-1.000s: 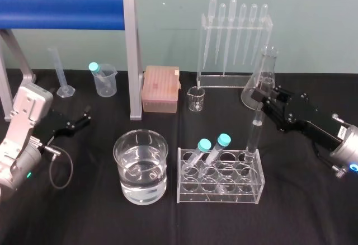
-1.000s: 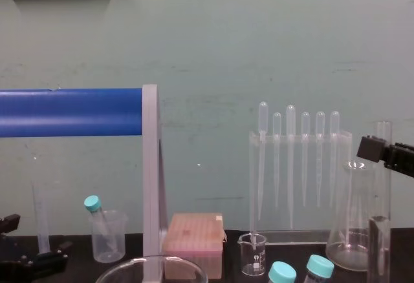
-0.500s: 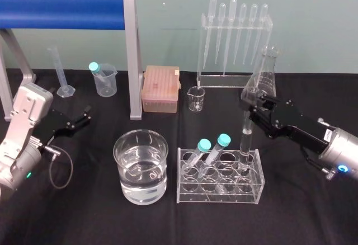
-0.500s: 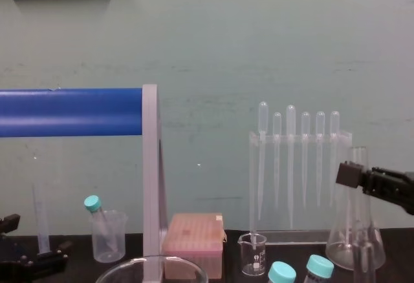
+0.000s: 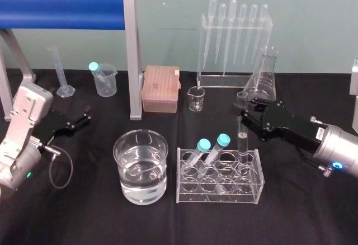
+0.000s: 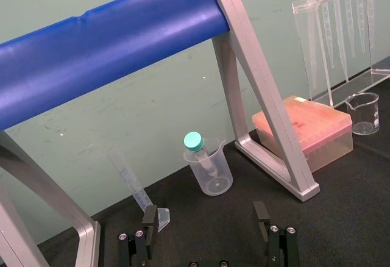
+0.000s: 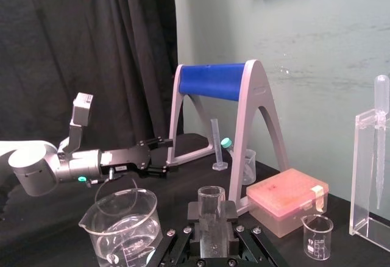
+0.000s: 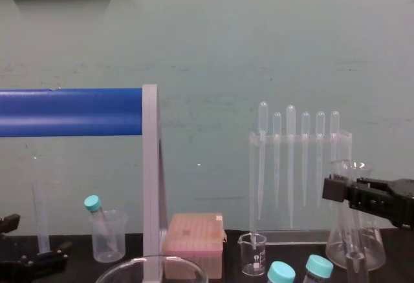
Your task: Hold the test tube with one hand and immerse one end into the beaker, then return it to the test tube rack.
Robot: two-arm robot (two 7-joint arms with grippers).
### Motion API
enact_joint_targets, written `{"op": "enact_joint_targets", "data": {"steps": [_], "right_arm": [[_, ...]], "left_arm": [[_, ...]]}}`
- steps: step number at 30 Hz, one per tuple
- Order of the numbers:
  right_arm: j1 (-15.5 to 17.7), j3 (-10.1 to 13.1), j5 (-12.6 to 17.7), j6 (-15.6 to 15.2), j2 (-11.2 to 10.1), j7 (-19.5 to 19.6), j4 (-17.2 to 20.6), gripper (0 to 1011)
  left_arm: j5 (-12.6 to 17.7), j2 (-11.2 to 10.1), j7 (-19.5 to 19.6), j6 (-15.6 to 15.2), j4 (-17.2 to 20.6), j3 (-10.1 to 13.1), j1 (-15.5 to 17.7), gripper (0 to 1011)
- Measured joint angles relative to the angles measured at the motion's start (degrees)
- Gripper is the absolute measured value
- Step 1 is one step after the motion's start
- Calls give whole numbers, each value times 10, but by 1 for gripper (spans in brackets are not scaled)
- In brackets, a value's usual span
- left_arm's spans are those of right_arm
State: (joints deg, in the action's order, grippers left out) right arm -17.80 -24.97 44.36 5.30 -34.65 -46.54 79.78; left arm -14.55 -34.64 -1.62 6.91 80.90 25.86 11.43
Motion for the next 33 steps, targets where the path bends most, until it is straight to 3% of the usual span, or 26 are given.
{"op": "enact_joint_targets", "data": {"steps": [14,33], "right_arm": [[-15,-13,-23,-4,1,8,-13,228],[-14,-12,-21,-4,0,8,-11,228]], "left_arm": [[0,0,0,0,0,0,0,1000],[0,0,0,0,0,0,0,1000]]}}
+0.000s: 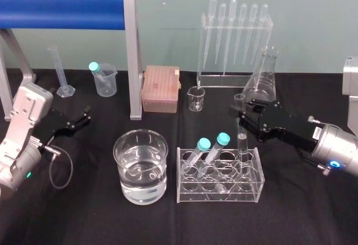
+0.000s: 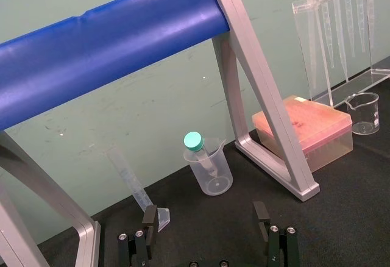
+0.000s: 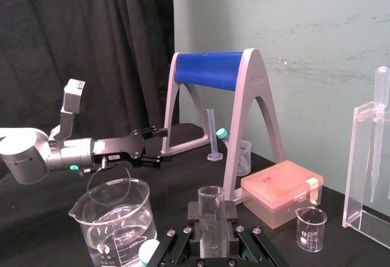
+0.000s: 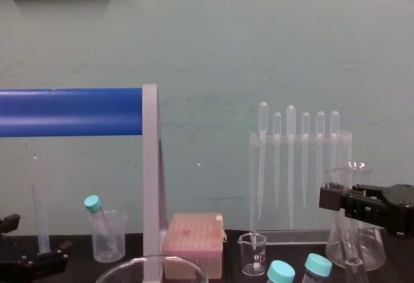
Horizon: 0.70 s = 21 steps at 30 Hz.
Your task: Hold the test tube with one hand and immerse one end into the beaker, then return it to the test tube rack.
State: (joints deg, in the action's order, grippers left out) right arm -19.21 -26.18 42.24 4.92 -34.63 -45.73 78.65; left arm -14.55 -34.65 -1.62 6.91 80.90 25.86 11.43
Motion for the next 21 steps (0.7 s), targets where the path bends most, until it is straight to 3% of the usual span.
{"op": "enact_joint_targets", "data": {"steps": [6,21], "right_arm": [[0,0,0,0,0,0,0,255],[1,0,1,0,0,0,1,747]], "left_arm": [[0,0,0,0,0,0,0,1000],[0,0,0,0,0,0,0,1000]]}}
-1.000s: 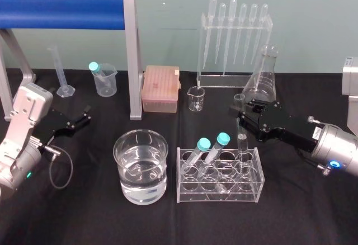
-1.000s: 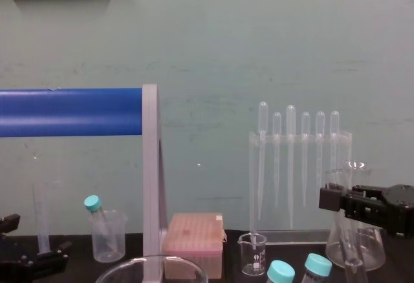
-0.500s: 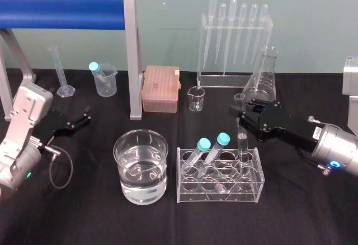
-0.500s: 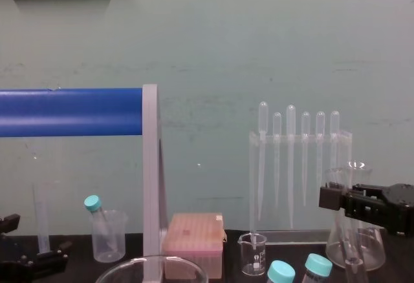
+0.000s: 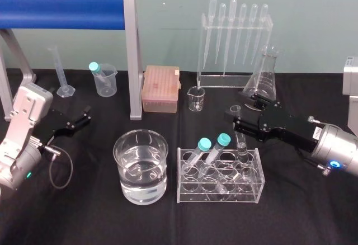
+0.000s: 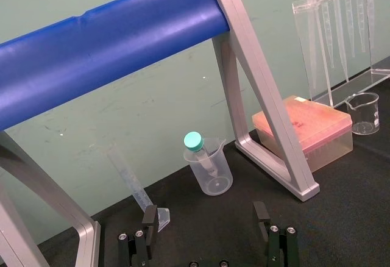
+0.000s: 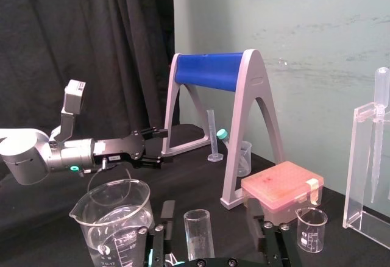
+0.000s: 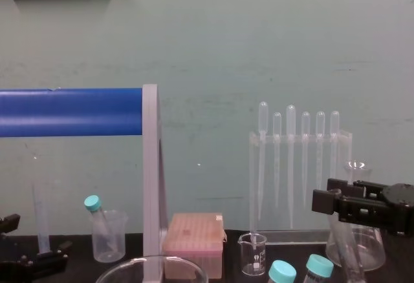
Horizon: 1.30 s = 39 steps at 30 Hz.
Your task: Hold the test tube with one hand and immerse one end into the beaker, then return it to the test tube rack.
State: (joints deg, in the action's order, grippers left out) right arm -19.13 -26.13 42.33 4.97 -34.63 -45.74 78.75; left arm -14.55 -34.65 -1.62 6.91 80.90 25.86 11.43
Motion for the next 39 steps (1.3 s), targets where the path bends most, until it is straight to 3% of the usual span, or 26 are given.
{"op": "enact_joint_targets", "data": {"steps": [5,6,9,16,22,24,25,27,30,31,32,35,39], "right_arm": [[0,0,0,0,0,0,0,875],[0,0,0,0,0,0,0,954],[0,0,0,0,0,0,0,1002],[1,2,1,4,1,0,1,1000],[14,49,20,82,17,9,27,1000],[24,74,15,115,22,35,43,1000],[33,91,-2,129,22,69,58,1000],[44,106,-29,131,19,116,72,1000],[64,125,-74,105,12,203,90,1000],[73,129,-89,77,8,236,95,1000],[73,129,-89,77,8,236,95,1000],[85,124,-111,-3,2,283,93,1000],[90,113,-111,-52,9,289,71,1000]], "left_arm": [[0,0,0,0,0,0,0,1000],[0,0,0,0,0,0,0,1000],[0,0,0,0,0,0,0,1000],[0,0,0,0,0,0,0,1000],[0,0,0,0,0,0,0,1000],[0,0,0,0,0,0,0,1000],[0,0,0,0,0,0,0,1000],[0,0,0,0,0,0,0,1000],[0,0,0,0,0,0,0,1000],[0,0,0,0,0,0,0,1000],[0,0,0,0,0,0,0,1000],[0,0,0,0,0,0,0,1000],[0,0,0,0,0,0,0,1000]]}}
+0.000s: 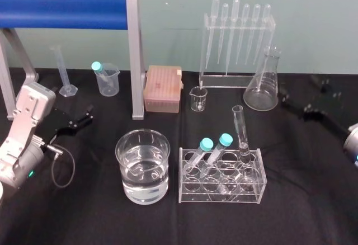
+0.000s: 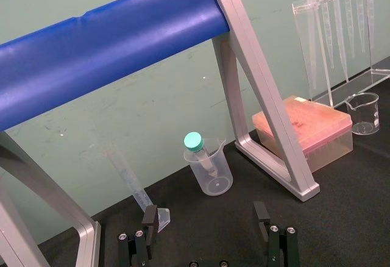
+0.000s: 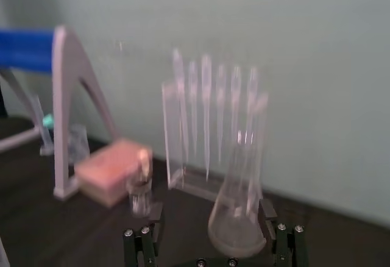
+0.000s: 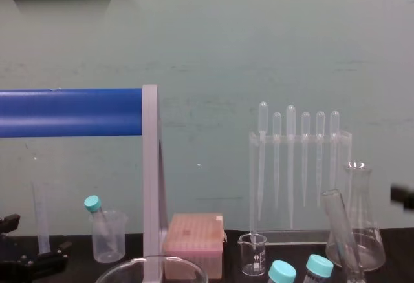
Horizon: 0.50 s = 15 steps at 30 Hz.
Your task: Hold the test tube with one hand and immerse one end into the beaker, then return it to the test tube rack.
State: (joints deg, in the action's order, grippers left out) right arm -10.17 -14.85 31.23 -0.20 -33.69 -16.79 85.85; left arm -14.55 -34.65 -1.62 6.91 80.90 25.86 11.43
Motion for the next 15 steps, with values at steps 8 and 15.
{"op": "enact_joint_targets", "data": {"steps": [8,15], "right_arm": [[0,-7,1,-16,11,-8,-18,1000],[0,-6,2,-14,10,-8,-16,1000]], "left_arm": [[0,0,0,0,0,0,0,1000],[0,0,0,0,0,0,0,1000]]}}
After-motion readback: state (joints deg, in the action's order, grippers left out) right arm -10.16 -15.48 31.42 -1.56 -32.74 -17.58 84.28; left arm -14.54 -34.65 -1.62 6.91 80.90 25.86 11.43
